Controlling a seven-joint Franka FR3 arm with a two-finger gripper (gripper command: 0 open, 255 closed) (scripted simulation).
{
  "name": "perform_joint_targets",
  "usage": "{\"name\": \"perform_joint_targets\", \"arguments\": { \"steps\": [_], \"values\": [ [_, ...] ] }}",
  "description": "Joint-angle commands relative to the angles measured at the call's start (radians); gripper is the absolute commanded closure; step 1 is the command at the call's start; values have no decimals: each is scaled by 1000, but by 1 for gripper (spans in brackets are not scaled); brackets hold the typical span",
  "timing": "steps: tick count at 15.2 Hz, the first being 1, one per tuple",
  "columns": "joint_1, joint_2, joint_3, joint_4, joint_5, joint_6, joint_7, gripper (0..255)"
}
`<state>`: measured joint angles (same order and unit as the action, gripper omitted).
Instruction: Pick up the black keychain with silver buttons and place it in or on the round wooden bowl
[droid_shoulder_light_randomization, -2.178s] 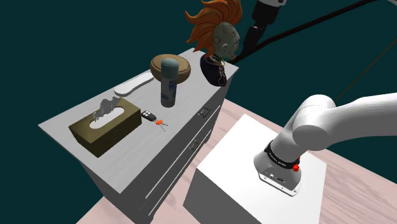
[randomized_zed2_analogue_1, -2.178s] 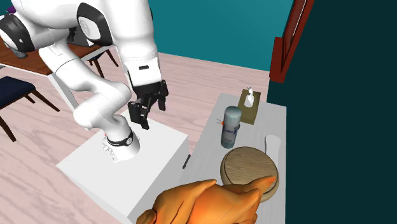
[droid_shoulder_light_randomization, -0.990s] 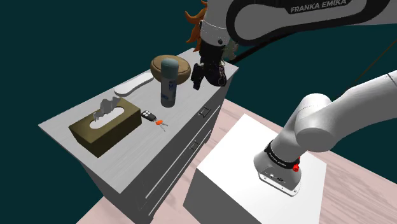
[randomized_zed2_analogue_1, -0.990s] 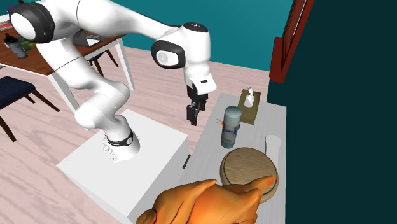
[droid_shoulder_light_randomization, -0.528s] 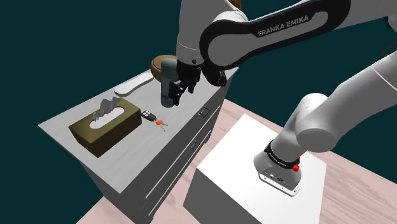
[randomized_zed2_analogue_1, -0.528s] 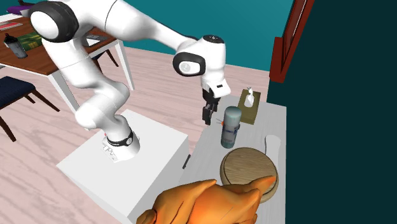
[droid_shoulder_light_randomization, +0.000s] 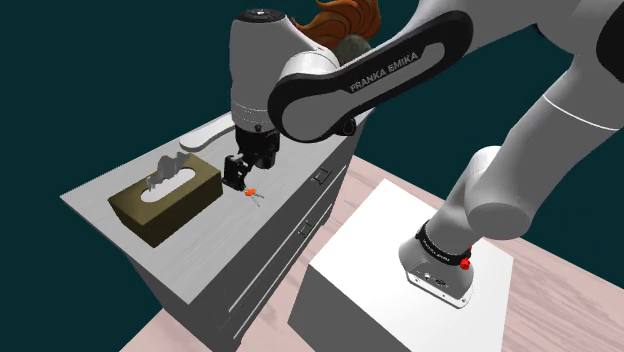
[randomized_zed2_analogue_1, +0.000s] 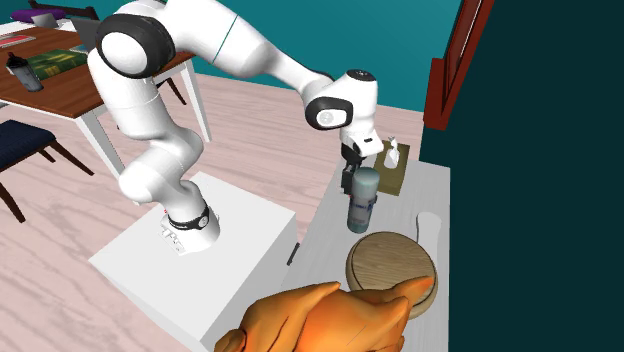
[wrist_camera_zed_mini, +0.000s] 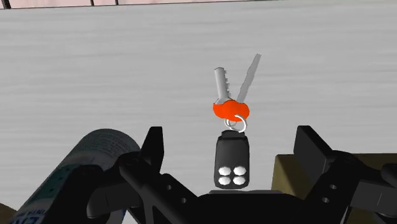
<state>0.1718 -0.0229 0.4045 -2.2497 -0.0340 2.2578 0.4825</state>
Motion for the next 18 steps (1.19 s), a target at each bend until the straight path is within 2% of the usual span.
{"name": "perform_joint_targets", "arguments": {
  "steps": [1, 7, 15, 16, 18],
  "values": [
    [5, 27, 6, 2, -14, 22, 22, 0],
    [6, 88, 4, -27, -52, 107, 49, 0],
    [6, 88, 4, -27, -52, 107, 49, 0],
    [6, 88, 4, -27, -52, 107, 49, 255],
    [6, 88, 4, -27, -52, 107, 49, 255]
  ]
}}
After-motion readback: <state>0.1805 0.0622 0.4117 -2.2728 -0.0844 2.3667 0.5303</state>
